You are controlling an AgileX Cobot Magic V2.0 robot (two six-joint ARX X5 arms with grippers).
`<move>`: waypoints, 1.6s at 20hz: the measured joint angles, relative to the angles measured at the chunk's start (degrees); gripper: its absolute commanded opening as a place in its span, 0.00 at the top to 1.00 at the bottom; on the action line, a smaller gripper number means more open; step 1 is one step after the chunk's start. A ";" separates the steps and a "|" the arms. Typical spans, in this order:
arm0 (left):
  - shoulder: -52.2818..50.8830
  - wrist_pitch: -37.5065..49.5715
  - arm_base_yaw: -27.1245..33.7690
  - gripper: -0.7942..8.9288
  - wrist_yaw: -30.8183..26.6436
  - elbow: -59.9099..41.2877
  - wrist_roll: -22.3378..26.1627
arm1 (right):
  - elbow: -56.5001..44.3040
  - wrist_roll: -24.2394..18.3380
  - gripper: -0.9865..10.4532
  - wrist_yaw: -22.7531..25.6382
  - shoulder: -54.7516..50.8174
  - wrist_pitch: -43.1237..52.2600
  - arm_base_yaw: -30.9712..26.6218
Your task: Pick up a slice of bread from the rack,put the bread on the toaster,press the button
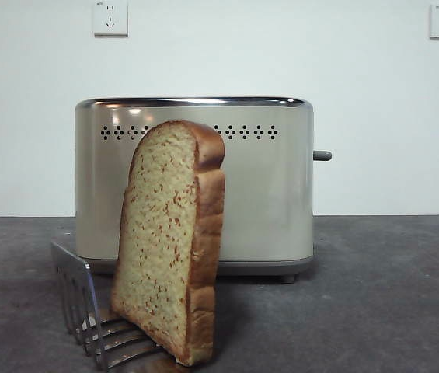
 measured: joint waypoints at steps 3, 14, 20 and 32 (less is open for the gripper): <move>0.00 0.00 0.00 0.92 -2.84 0.00 1.66 | 0.07 0.00 0.92 -0.26 -0.94 0.26 0.00; 0.63 -0.02 -1.49 0.92 -4.44 0.00 6.40 | 0.07 0.00 0.92 -5.44 -1.18 2.32 0.00; 3.39 0.00 -3.67 0.89 -9.42 0.00 7.34 | 0.07 0.02 0.92 -5.46 -1.18 2.78 0.00; 8.50 -0.02 -8.11 0.50 -15.41 0.00 11.78 | 0.07 0.02 0.92 -5.46 -1.18 2.80 0.00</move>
